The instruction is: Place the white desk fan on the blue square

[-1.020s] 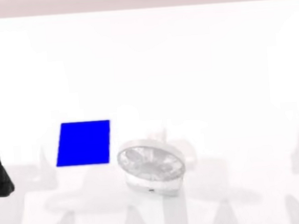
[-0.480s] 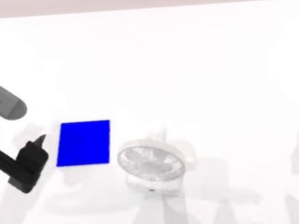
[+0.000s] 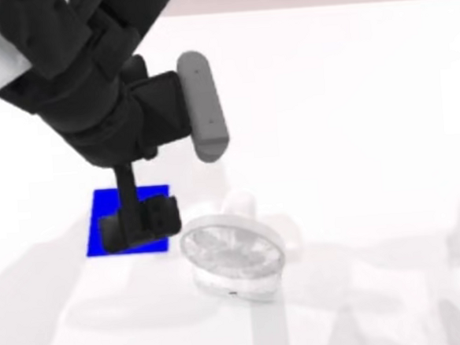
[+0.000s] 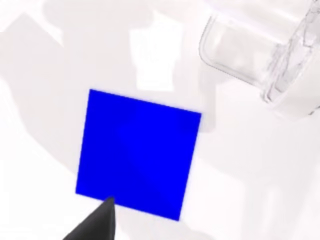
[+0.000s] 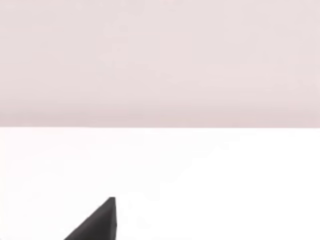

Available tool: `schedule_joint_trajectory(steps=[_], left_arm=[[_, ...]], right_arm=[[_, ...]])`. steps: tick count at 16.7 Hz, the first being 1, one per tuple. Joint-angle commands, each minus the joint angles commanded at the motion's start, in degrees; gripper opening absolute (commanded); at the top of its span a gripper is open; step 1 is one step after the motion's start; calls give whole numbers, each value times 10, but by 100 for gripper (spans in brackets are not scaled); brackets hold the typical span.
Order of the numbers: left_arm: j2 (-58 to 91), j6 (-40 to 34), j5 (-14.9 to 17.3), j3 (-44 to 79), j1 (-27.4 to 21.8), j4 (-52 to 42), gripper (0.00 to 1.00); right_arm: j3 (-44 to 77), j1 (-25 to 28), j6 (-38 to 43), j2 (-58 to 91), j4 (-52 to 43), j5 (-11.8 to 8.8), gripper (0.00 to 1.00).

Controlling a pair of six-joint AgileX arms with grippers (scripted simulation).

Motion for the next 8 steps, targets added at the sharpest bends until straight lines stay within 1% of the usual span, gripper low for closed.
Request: schedule_joint_trajectory(steps=[4, 8], left_arm=[[149, 77, 0, 146, -63, -111, 100], [217, 114, 1, 215, -93, -162, 100]], right_arm=[[0, 0, 0, 0, 0, 0, 100], [0, 0, 0, 0, 0, 0, 100]])
